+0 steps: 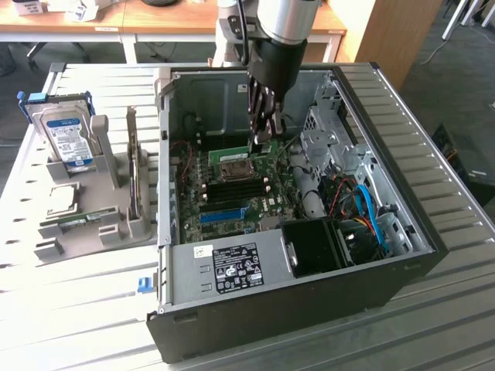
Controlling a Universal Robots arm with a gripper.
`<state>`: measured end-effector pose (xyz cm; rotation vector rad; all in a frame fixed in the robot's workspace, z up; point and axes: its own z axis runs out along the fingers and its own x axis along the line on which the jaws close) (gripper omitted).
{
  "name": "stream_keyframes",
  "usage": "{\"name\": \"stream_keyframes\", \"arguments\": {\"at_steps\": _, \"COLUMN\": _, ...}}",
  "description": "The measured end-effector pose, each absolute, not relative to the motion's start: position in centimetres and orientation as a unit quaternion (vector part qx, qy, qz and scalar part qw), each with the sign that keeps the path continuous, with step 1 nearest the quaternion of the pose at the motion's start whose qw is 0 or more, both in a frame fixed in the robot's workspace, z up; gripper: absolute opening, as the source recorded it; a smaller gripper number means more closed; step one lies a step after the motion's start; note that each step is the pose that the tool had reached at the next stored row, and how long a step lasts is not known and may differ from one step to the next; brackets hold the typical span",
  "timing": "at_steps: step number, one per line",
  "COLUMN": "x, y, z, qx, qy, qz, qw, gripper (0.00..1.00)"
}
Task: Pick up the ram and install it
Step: 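Pick up the ram and move it above insertion slot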
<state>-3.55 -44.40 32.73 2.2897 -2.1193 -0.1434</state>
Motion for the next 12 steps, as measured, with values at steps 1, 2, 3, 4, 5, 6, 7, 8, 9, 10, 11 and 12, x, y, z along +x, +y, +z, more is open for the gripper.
{"name": "stream_keyframes", "arguments": {"at_steps": 1, "x": -3.6, "y": -44.4, "z": 32.6, "qx": 0.733, "qy": -0.679, "qz": -0.046, "qw": 0.009, "gripper": 0.12}}
{"name": "stream_keyframes", "arguments": {"at_steps": 2, "x": -3.6, "y": -44.4, "z": 32.5, "qx": 0.733, "qy": -0.679, "qz": -0.046, "qw": 0.009, "gripper": 0.12}}
{"name": "stream_keyframes", "arguments": {"at_steps": 3, "x": -3.6, "y": -44.4, "z": 32.4, "qx": 0.733, "qy": -0.679, "qz": -0.046, "qw": 0.009, "gripper": 0.12}}
{"name": "stream_keyframes", "arguments": {"at_steps": 4, "x": -3.6, "y": -44.4, "z": 32.2, "qx": 0.733, "qy": -0.679, "qz": -0.046, "qw": 0.009, "gripper": 0.12}}
{"name": "stream_keyframes", "arguments": {"at_steps": 5, "x": -3.6, "y": -44.4, "z": 32.1, "qx": 0.733, "qy": -0.679, "qz": -0.046, "qw": 0.009, "gripper": 0.12}}
{"name": "stream_keyframes", "arguments": {"at_steps": 6, "x": -3.6, "y": -44.4, "z": 32.0, "qx": 0.733, "qy": -0.679, "qz": -0.046, "qw": 0.009, "gripper": 0.12}}
{"name": "stream_keyframes", "arguments": {"at_steps": 7, "x": -3.6, "y": -44.4, "z": 31.9, "qx": 0.733, "qy": -0.679, "qz": -0.046, "qw": 0.009, "gripper": 0.12}}
{"name": "stream_keyframes", "arguments": {"at_steps": 8, "x": -3.6, "y": -44.4, "z": 31.8, "qx": 0.733, "qy": -0.679, "qz": -0.046, "qw": 0.009, "gripper": 0.12}}
{"name": "stream_keyframes", "arguments": {"at_steps": 9, "x": -3.6, "y": -44.4, "z": 31.6, "qx": 0.733, "qy": -0.679, "qz": -0.046, "qw": 0.009, "gripper": 0.12}}
{"name": "stream_keyframes", "arguments": {"at_steps": 10, "x": -3.6, "y": -44.4, "z": 31.5, "qx": 0.733, "qy": -0.679, "qz": -0.046, "qw": 0.009, "gripper": 0.12}}
{"name": "stream_keyframes", "arguments": {"at_steps": 11, "x": -3.6, "y": -44.4, "z": 31.3, "qx": 0.733, "qy": -0.679, "qz": -0.046, "qw": 0.009, "gripper": 0.12}}
{"name": "stream_keyframes", "arguments": {"at_steps": 12, "x": -3.6, "y": -44.4, "z": 31.2, "qx": 0.733, "qy": -0.679, "qz": -0.046, "qw": 0.009, "gripper": 0.12}}
